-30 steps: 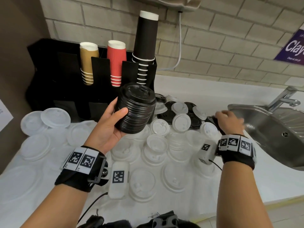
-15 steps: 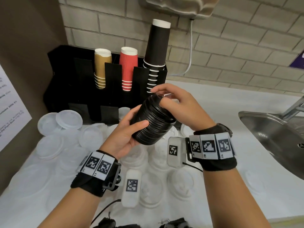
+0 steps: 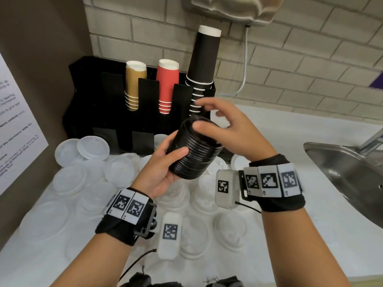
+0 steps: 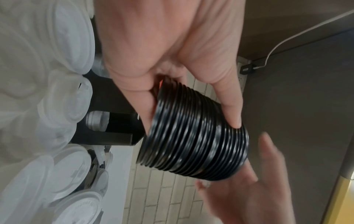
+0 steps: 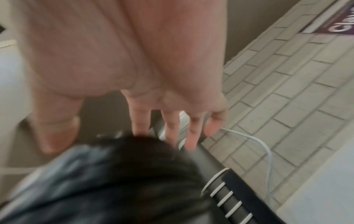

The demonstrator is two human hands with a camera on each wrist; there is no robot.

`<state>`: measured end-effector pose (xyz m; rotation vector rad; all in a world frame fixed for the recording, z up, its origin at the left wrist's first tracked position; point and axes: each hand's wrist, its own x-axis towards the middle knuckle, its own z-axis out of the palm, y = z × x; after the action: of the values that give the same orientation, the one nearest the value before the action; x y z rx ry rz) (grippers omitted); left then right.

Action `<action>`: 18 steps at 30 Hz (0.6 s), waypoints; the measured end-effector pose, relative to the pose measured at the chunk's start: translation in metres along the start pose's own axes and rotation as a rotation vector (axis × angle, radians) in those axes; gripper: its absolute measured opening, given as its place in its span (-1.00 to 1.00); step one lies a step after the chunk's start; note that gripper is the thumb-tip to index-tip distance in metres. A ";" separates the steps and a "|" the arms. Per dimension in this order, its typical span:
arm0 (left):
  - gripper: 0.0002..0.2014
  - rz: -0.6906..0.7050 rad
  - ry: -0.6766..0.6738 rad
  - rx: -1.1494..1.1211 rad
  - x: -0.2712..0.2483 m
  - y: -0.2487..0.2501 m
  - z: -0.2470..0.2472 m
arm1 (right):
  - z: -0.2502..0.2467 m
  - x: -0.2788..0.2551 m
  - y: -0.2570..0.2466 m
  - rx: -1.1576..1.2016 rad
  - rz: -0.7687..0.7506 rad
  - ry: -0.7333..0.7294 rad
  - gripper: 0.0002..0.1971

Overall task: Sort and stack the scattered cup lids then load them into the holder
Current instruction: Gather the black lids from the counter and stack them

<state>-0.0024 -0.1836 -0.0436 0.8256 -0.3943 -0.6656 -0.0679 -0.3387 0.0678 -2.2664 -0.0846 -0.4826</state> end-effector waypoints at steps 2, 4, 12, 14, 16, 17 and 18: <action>-0.29 0.018 0.040 -0.014 -0.001 0.005 -0.003 | -0.011 0.007 0.009 0.133 0.080 0.166 -0.79; -0.23 0.046 0.073 -0.028 -0.002 0.011 -0.008 | -0.022 0.018 0.029 0.205 0.235 0.340 -0.86; -0.41 0.103 0.121 -0.009 -0.007 0.028 -0.024 | 0.000 0.043 0.131 -0.879 0.761 -0.419 -0.59; -0.40 0.104 0.134 0.005 -0.008 0.029 -0.026 | 0.008 0.045 0.140 -0.977 0.754 -0.502 -0.55; -0.34 0.101 0.143 0.015 -0.008 0.031 -0.028 | 0.011 0.048 0.148 -1.009 0.717 -0.570 -0.54; -0.28 0.096 0.143 0.021 -0.008 0.032 -0.028 | 0.012 0.048 0.151 -0.998 0.706 -0.573 -0.54; -0.25 0.093 0.140 0.027 -0.008 0.032 -0.028 | 0.013 0.050 0.154 -0.988 0.703 -0.559 -0.54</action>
<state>0.0202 -0.1467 -0.0367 0.8690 -0.3139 -0.5136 0.0147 -0.4378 -0.0300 -3.0593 0.8052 0.6375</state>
